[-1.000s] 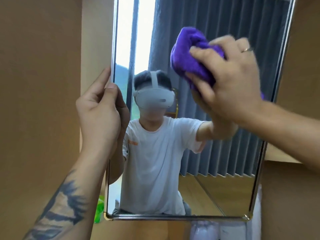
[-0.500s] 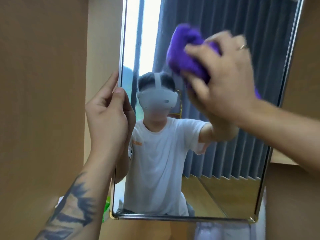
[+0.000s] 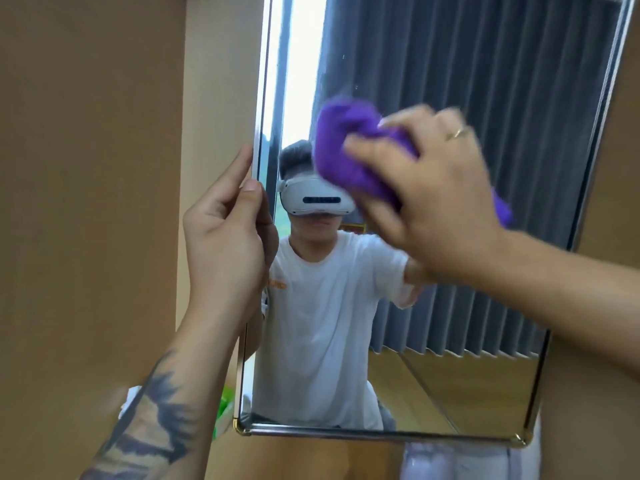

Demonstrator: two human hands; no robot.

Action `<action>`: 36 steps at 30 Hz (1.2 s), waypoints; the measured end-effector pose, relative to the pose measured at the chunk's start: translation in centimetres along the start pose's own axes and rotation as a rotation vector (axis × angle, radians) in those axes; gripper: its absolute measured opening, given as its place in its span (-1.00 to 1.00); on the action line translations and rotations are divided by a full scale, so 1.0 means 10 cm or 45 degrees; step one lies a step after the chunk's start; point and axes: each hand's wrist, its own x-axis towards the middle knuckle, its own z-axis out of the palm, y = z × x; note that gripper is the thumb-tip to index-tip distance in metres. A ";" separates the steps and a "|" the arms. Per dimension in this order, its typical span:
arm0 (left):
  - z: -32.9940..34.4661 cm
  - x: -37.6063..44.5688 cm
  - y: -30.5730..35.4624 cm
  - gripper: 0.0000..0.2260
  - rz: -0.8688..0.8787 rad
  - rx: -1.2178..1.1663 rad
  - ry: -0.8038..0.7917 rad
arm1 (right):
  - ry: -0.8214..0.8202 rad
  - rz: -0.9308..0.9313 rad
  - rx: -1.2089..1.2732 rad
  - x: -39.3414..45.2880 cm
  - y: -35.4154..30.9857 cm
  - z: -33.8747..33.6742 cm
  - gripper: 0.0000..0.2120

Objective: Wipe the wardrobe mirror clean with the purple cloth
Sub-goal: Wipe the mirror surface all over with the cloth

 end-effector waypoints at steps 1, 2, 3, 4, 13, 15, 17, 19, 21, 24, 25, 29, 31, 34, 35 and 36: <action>0.00 -0.01 0.02 -0.68 -0.006 0.003 -0.001 | -0.035 -0.122 0.036 -0.15 -0.14 0.02 -0.66; -0.01 -0.01 0.03 -0.68 -0.003 0.015 0.000 | -0.077 -0.276 0.062 -0.30 -0.27 0.02 -0.70; -0.01 -0.01 0.04 -0.67 0.007 0.028 0.006 | -0.115 -0.417 0.067 -0.41 -0.36 0.02 -0.75; -0.01 -0.01 0.04 -0.67 0.012 0.027 0.015 | -0.152 -0.532 0.062 -0.45 -0.39 0.01 -0.76; -0.07 -0.04 0.03 -0.67 -0.066 -0.011 0.031 | 0.024 0.016 -0.055 0.23 -0.12 0.06 -0.61; -0.07 -0.04 0.04 -0.67 -0.077 -0.010 0.040 | -0.044 -0.088 0.014 -0.05 -0.37 0.08 -0.61; -0.07 -0.05 0.07 -0.64 -0.092 -0.025 0.043 | -0.122 -0.313 0.075 -0.32 -0.56 0.08 -0.69; -0.08 -0.04 0.08 -0.62 -0.118 -0.023 0.058 | -0.161 -0.531 0.061 -0.40 -0.58 0.08 -0.74; -0.09 -0.04 0.09 -0.61 -0.158 -0.090 0.030 | -0.156 -0.652 0.021 -0.22 -0.45 0.08 -0.75; -0.10 -0.04 0.10 -0.60 -0.186 -0.212 -0.021 | 0.002 -0.348 -0.052 0.30 -0.19 0.08 -0.66; -0.10 -0.04 0.10 -0.59 -0.183 -0.210 -0.022 | 0.025 -0.168 -0.054 0.43 -0.14 0.07 -0.61; -0.09 -0.07 0.09 -0.60 -0.159 -0.195 0.003 | -0.035 -0.064 0.058 0.19 -0.42 0.12 -0.60; -0.12 -0.07 0.09 -0.63 -0.140 -0.189 0.003 | -0.111 -0.401 0.102 -0.16 -0.60 0.11 -0.71; -0.14 -0.06 0.08 -0.67 -0.142 -0.200 -0.014 | -0.188 -0.694 0.094 -0.24 -0.57 0.10 -0.74; -0.14 -0.06 0.07 -0.68 -0.144 -0.230 -0.013 | -0.179 -0.718 0.073 -0.13 -0.49 0.11 -0.75; -0.14 -0.07 0.06 -0.70 -0.147 -0.275 -0.010 | -0.136 -0.685 0.033 0.01 -0.41 0.12 -0.74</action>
